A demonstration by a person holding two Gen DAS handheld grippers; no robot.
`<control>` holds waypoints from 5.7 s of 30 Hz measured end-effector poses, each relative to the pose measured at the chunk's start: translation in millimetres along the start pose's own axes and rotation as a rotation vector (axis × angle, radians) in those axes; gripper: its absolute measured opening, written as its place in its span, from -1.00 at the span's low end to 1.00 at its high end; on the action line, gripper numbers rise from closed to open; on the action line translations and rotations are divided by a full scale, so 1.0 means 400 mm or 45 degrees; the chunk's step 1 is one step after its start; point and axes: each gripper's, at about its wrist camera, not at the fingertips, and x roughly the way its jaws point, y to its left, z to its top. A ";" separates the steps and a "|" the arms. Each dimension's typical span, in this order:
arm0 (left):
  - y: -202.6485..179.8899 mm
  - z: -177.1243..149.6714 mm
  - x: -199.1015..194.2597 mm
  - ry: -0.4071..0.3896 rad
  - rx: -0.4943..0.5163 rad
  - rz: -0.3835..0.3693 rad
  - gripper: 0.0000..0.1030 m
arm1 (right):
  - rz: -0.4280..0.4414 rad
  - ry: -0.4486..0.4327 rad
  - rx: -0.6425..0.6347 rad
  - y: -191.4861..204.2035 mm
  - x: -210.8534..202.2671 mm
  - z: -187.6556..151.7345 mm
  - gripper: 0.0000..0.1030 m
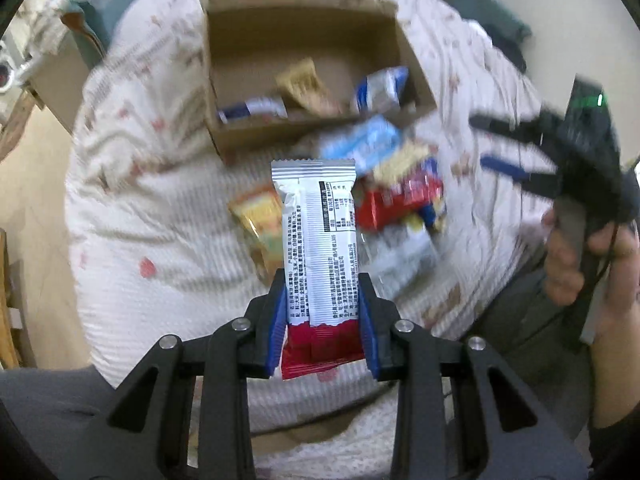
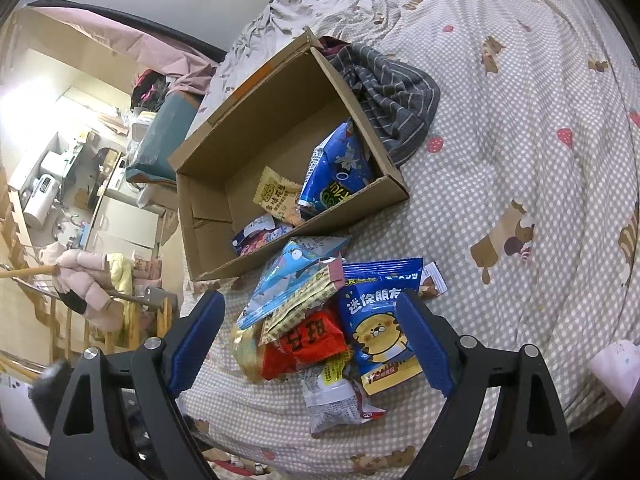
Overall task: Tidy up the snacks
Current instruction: 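Carry the bar wrapper toward the box while the right gripper grasps a blue packet, then carry both held packets over the cardboard box, then open both grippers to drop the packets into the box, then withdraw both grippers from the box toward the snack pile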
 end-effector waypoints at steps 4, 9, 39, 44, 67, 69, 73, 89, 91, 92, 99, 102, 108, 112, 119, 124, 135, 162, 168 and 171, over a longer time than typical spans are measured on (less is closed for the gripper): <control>0.050 0.071 -0.016 -0.086 -0.045 0.063 -0.45 | 0.014 -0.005 0.022 -0.007 -0.004 0.004 0.75; 0.110 0.106 0.023 -0.097 -0.121 0.067 -0.45 | 0.090 0.017 0.055 -0.014 0.006 0.010 0.74; 0.188 0.115 0.122 -0.110 -0.264 0.018 -0.45 | 0.030 0.113 0.005 0.007 0.114 0.008 -0.72; 0.198 0.112 0.125 -0.115 -0.279 0.042 -0.45 | 0.087 0.039 -0.026 0.020 0.063 0.008 -0.75; 0.146 0.372 0.035 -0.375 -0.188 0.136 -0.45 | 0.196 -0.231 -0.220 0.215 0.011 0.189 -0.75; 0.142 0.392 0.063 -0.371 -0.196 0.120 -0.45 | 0.185 -0.224 -0.213 0.212 0.036 0.206 -0.75; 0.139 0.399 0.114 -0.388 -0.187 0.120 -0.45 | 0.157 -0.190 -0.222 0.198 0.096 0.217 -0.75; 0.136 0.392 0.215 -0.354 -0.143 0.181 -0.45 | -0.001 -0.083 -0.353 0.180 0.219 0.191 -0.75; 0.136 0.392 0.216 -0.351 -0.148 0.181 -0.45 | -0.005 -0.072 -0.352 0.178 0.223 0.191 -0.75; 0.136 0.392 0.216 -0.351 -0.149 0.182 -0.45 | -0.004 -0.070 -0.349 0.179 0.226 0.192 -0.75; 0.137 0.393 0.215 -0.365 -0.144 0.195 -0.44 | 0.011 -0.057 -0.354 0.181 0.228 0.191 -0.75; 0.139 0.392 0.213 -0.359 -0.144 0.192 -0.44 | 0.008 -0.057 -0.354 0.180 0.231 0.195 -0.73; 0.131 0.386 0.192 -0.402 -0.136 0.233 -0.06 | 0.020 -0.065 -0.385 0.191 0.230 0.194 -0.67; 0.127 0.388 0.193 -0.397 -0.135 0.253 0.22 | 0.020 -0.078 -0.374 0.191 0.227 0.195 -0.67; 0.137 0.385 0.180 -0.420 -0.164 0.233 0.42 | 0.015 -0.172 -0.364 0.190 0.194 0.200 0.38; 0.137 0.376 0.171 -0.451 -0.163 0.242 0.42 | 0.029 -0.196 -0.378 0.200 0.176 0.199 0.39; 0.156 0.344 0.146 -0.465 -0.203 0.229 0.42 | 0.065 -0.170 -0.371 0.207 0.139 0.189 0.54; 0.154 0.131 0.086 -0.300 -0.238 0.259 0.79 | -0.119 -0.079 -0.147 0.030 -0.017 0.031 0.89; 0.193 0.113 0.093 -0.276 -0.345 0.246 0.79 | -0.108 -0.028 0.049 -0.079 -0.018 0.029 0.89; 0.198 0.112 0.098 -0.263 -0.360 0.246 0.79 | -0.106 0.003 0.109 -0.108 -0.006 0.029 0.89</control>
